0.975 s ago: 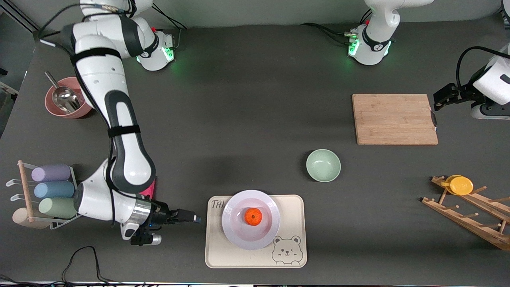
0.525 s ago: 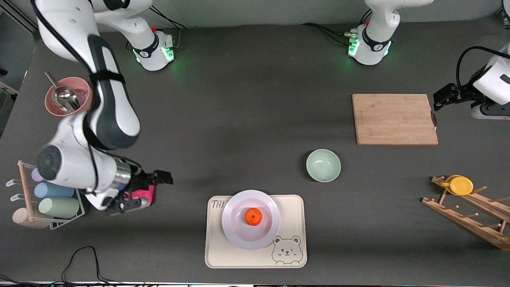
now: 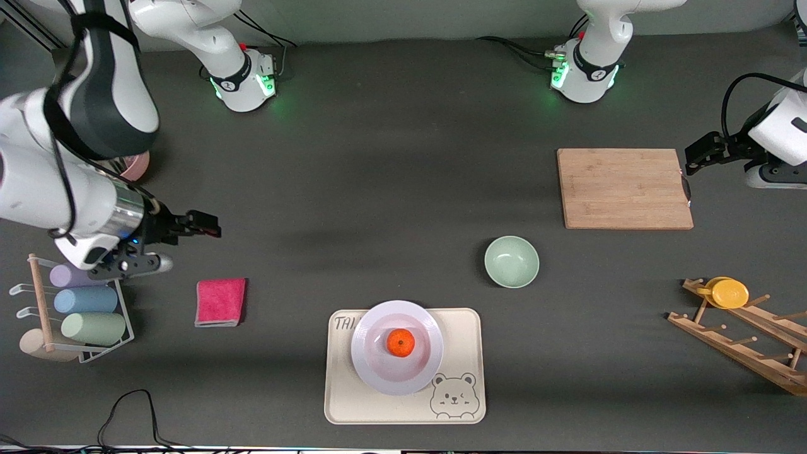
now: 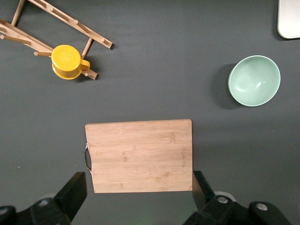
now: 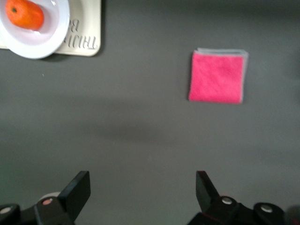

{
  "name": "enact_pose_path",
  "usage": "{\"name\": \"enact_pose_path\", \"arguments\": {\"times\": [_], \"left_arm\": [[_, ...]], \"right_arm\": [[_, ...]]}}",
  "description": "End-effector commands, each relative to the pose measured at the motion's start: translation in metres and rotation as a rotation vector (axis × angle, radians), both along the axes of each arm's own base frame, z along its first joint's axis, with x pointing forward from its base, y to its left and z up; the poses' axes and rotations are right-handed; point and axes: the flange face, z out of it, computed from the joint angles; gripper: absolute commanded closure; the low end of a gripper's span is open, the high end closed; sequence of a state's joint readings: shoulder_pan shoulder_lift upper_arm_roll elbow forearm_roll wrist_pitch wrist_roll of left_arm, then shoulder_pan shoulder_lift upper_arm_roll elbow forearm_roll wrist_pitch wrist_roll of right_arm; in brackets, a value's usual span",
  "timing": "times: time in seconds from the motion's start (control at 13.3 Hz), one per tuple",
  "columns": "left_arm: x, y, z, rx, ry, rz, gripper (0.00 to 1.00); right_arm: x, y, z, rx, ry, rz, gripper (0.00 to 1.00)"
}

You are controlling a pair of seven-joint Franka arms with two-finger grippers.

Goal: Place orange and plate with both arms

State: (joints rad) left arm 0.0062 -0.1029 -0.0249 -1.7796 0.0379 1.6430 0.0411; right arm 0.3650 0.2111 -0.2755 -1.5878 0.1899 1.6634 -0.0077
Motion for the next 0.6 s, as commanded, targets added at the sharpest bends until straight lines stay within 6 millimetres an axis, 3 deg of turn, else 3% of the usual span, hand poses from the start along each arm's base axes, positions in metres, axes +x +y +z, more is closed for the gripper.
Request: {"name": "enact_pose_path", "arguments": {"times": [0.0, 0.3, 0.53], "left_arm": [[0.001, -0.003, 0.005, -0.01, 0.006, 0.011, 0.0], [0.001, -0.003, 0.005, -0.01, 0.006, 0.011, 0.0], [0.002, -0.004, 0.006, -0.015, 0.0, 0.011, 0.0]], "right_arm": [[-0.017, -0.028, 0.023, -0.038, 0.03, -0.083, 0.0], [-0.039, -0.053, 0.069, -0.076, -0.037, -0.093, 0.0], [-0.046, -0.053, 0.077, -0.098, -0.05, -0.079, 0.0]]}}
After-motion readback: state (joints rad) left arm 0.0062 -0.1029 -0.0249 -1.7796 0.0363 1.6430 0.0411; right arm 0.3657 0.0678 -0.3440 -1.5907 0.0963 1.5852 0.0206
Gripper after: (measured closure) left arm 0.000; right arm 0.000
